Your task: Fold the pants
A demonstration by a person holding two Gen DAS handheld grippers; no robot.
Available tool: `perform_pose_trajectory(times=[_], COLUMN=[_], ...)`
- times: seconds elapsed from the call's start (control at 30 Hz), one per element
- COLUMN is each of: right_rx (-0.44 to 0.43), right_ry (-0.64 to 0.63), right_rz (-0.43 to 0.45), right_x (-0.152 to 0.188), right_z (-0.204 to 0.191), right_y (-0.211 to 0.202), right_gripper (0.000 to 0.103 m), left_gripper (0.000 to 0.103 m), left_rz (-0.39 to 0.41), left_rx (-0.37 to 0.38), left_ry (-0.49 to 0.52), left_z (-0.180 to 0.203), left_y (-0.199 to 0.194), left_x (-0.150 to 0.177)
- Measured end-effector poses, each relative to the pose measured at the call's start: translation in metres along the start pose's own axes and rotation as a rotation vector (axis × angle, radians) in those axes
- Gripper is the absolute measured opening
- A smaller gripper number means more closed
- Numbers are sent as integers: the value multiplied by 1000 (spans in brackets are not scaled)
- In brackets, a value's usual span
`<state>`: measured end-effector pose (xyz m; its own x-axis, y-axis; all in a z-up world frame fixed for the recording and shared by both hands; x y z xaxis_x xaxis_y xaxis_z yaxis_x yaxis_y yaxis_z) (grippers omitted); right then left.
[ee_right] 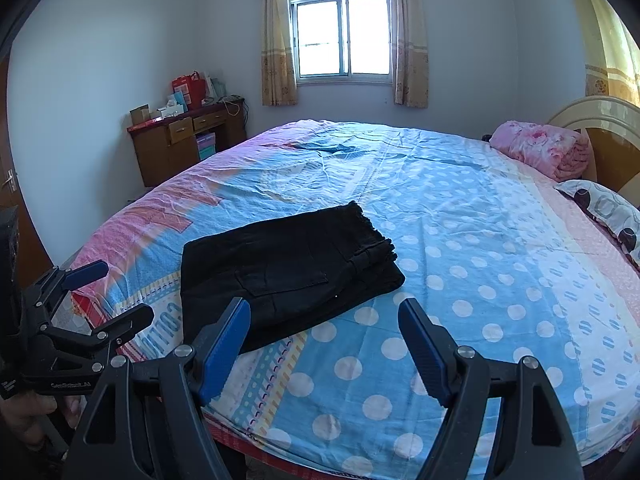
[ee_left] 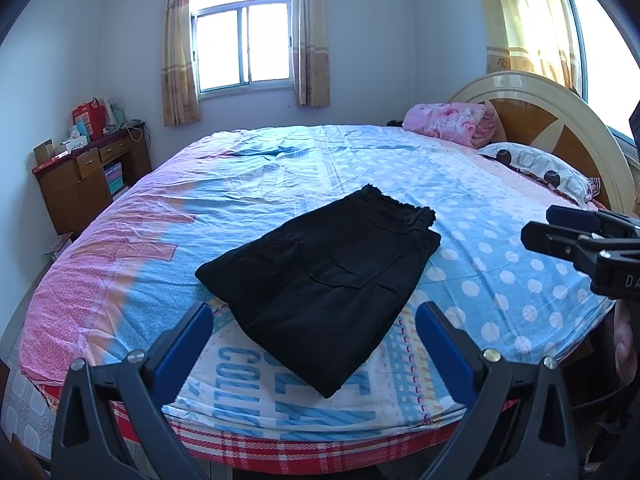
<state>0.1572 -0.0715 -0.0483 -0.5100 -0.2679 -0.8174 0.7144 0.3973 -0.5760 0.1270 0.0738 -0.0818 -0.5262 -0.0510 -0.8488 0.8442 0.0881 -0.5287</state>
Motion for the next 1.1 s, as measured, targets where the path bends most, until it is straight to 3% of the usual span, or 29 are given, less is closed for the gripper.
perform_pose_trajectory(times=[1.1], right_rx=[0], right_ry=[-21], right_rz=[11], right_x=[0], right_z=[-1], right_y=[-1], right_gripper=[78], left_gripper=[103], left_rz=[-3], left_rx=[-19], left_ry=[20], left_z=[-11], left_y=[3], left_x=[-2])
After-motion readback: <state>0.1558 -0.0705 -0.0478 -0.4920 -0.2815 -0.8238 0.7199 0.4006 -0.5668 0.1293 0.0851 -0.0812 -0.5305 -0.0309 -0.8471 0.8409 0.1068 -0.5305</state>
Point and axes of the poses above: each gripper's, at about its wrist camera, not at the fingertips, and y roughly the way its jaws point, z to its right, x to its underside, the point moved 9 cm from there along y, roughly the way its jaws point, and after that the axes turned 1 degree about y, right-handed, at the moved point
